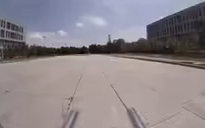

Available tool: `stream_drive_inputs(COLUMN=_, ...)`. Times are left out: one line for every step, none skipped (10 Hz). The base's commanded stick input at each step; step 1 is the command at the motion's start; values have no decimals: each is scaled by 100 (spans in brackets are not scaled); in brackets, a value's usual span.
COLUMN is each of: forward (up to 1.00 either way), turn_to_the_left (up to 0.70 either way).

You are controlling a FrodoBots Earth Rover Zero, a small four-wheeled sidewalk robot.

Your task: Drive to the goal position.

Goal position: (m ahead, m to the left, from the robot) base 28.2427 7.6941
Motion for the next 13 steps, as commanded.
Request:
stream_drive_inputs(forward=70, turn_to_the_left=0)
stream_drive_inputs(forward=70, turn_to_the_left=0)
stream_drive_inputs(forward=70, turn_to_the_left=0)
stream_drive_inputs(forward=70, turn_to_the_left=0)
stream_drive_inputs(forward=70, turn_to_the_left=0)
stream_drive_inputs(forward=70, turn_to_the_left=0)
stream_drive_inputs(forward=70, turn_to_the_left=0)
stream_drive_inputs(forward=70, turn_to_the_left=0)
stream_drive_inputs(forward=70, turn_to_the_left=0)
stream_drive_inputs(forward=70, turn_to_the_left=0)
stream_drive_inputs(forward=70, turn_to_the_left=0)
stream_drive_inputs(forward=70, turn_to_the_left=0)
stream_drive_inputs(forward=70, turn_to_the_left=0)
